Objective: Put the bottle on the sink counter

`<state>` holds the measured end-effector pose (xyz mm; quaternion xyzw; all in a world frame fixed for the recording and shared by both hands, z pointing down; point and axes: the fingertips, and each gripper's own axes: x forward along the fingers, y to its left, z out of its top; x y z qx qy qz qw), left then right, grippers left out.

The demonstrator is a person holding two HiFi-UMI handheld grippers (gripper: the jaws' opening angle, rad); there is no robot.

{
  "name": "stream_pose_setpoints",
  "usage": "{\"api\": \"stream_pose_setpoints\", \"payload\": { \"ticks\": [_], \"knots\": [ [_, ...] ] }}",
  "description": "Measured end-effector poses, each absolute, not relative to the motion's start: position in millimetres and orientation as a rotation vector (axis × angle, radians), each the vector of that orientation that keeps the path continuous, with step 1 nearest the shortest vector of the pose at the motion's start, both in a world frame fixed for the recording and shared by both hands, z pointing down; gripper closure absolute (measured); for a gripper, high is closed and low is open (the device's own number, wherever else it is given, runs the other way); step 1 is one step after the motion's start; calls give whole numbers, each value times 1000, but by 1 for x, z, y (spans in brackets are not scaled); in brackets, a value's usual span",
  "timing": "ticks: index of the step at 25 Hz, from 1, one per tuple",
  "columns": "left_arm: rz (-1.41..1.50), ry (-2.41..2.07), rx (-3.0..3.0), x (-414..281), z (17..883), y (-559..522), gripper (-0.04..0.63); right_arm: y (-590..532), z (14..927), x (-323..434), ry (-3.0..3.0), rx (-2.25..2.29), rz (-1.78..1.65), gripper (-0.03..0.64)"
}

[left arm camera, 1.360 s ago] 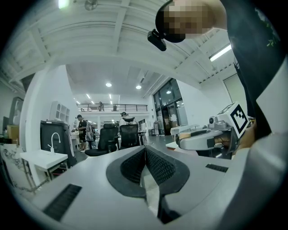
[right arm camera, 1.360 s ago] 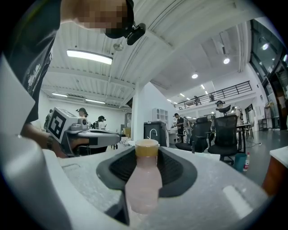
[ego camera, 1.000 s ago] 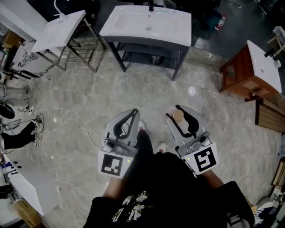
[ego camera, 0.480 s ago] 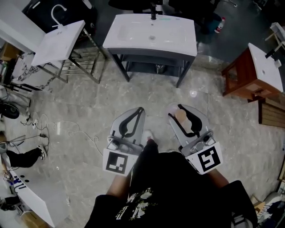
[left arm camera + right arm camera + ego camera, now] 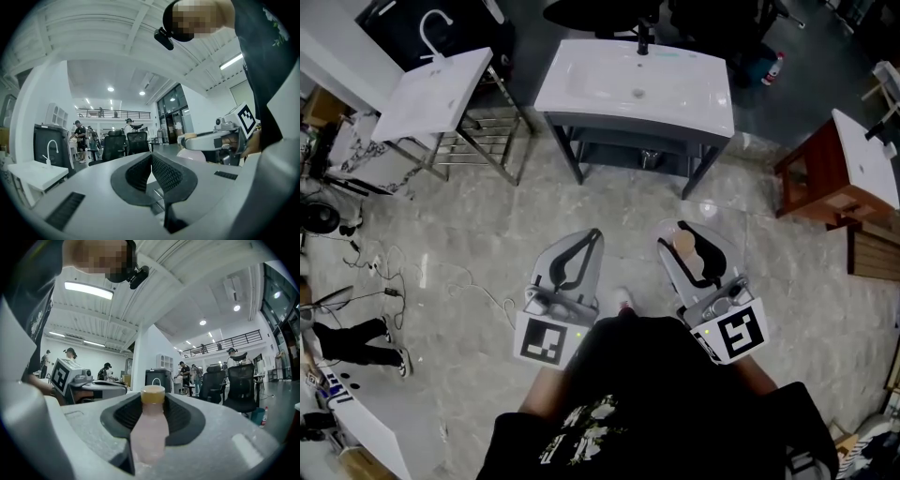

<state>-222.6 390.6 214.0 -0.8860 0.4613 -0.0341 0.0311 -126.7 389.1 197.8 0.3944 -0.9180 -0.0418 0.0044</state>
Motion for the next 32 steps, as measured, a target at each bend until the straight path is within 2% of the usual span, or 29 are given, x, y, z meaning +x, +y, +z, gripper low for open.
{"api": "stream_pose_setpoints", "payload": {
  "ticks": [8, 22, 32],
  "knots": [
    [-124, 1431, -2737, -263, 228, 374, 578, 369, 206, -164, -2861, 1243, -153, 483],
    [-137, 1492, -2724, -291, 238, 329, 578, 322, 211, -183, -2856, 1226, -164, 483],
    [-180, 1466, -2684, -298, 235, 257, 578, 252, 213, -195, -2865, 1202, -148, 483]
  ]
}}
